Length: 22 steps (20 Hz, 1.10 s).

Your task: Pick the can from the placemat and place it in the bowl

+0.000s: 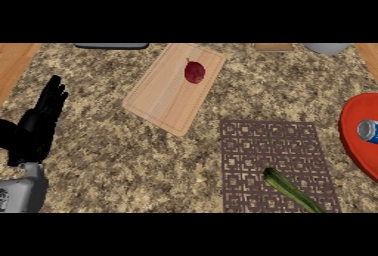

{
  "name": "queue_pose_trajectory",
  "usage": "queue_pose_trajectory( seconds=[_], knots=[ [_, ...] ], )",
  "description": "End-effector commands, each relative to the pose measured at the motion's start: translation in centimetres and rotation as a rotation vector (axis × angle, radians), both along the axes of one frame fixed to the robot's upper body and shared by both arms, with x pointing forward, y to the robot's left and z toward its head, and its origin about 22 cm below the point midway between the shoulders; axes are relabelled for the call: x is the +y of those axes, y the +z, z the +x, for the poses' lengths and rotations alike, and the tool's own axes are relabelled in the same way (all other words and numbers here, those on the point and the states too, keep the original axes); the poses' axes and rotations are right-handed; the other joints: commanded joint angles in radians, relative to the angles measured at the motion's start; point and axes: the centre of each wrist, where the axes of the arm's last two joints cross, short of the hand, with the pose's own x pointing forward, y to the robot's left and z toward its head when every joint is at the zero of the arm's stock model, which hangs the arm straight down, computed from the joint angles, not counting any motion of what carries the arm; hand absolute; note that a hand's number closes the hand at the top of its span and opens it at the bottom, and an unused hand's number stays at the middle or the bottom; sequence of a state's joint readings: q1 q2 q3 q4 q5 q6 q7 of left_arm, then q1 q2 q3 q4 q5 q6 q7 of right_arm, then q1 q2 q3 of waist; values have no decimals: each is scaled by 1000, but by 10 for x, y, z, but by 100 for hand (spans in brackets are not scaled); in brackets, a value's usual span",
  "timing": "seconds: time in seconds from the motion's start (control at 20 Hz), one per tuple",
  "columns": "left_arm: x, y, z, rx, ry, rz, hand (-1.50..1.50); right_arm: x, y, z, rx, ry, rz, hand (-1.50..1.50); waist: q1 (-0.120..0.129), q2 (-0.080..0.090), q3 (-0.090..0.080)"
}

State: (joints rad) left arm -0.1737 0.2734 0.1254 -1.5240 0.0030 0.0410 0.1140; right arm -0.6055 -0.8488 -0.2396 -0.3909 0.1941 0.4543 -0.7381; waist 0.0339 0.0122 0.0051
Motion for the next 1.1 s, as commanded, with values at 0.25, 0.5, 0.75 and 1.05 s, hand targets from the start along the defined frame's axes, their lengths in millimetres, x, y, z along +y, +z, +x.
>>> queue_pose_trajectory(
  seconds=[0.25, 0.5, 0.75, 1.05],
  knots=[
    [-17, 7, 6, -26, -15, -3, 0, -55, 28, -47, 16, -24, 323, -150, 1, 12, 5],
    [-2, 1, -1, -7, 18, 5, 0, -79, 57, -75, 36, -10, 336, -150, -15, 9, 8],
    [-3, -8, -3, 14, 13, -12, 0, -78, 54, -76, 79, 23, 398, -150, -17, 11, 11],
    [3, -2, -4, -17, 29, -7, 0, -81, 64, -78, 7, 48, 461, -150, -23, 4, 14]
  ],
)
